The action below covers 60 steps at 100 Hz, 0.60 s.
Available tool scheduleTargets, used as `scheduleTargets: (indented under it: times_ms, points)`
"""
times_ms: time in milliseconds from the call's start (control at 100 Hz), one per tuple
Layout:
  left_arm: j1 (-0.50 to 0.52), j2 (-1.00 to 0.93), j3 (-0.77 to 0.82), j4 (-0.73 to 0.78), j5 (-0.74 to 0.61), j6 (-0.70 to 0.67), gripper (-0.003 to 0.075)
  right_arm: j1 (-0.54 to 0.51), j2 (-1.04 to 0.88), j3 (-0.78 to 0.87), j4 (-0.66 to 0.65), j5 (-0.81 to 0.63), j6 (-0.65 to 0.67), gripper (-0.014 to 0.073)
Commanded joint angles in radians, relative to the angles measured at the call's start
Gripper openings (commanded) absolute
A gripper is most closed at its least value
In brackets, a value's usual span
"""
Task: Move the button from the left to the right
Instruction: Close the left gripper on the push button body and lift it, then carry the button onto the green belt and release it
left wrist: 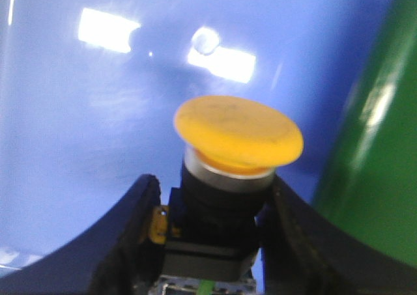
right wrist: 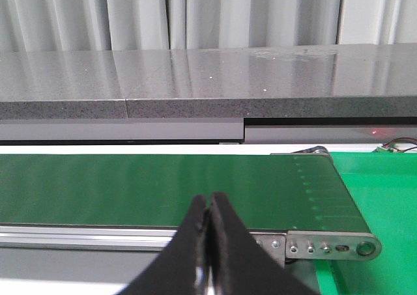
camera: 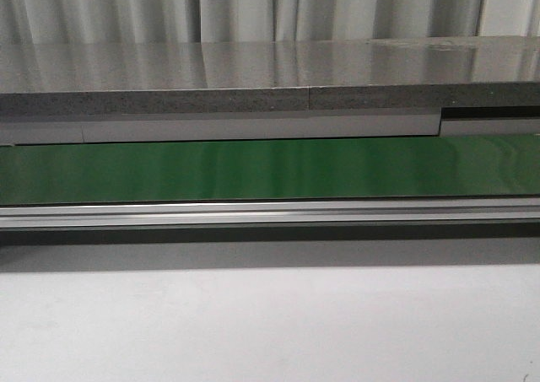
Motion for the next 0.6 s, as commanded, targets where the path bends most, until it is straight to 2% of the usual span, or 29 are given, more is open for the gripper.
scheduleTargets:
  times_ms: [0,130,360,590]
  points:
    - [-0.025,-0.079,-0.043,-0.064,0.012,0.004,-0.002,0.0,-0.02,-0.014,-0.011,-0.083,-0.002,-0.0068]
    - [-0.072,-0.081,-0.043,-0.134,0.022,0.037,-0.002,0.0,-0.02,-0.014,-0.011,-0.083,-0.002,-0.0068]
    - [-0.17,-0.081,-0.043,-0.127,0.014,0.039,-0.002,0.0,-0.02,-0.014,-0.011,-0.083,-0.002,-0.0068]
    - [-0.223,-0.078,-0.043,-0.106,0.005,0.039,-0.0009,0.0,-0.02,-0.014,-0.011,-0.083,-0.002,-0.0068]
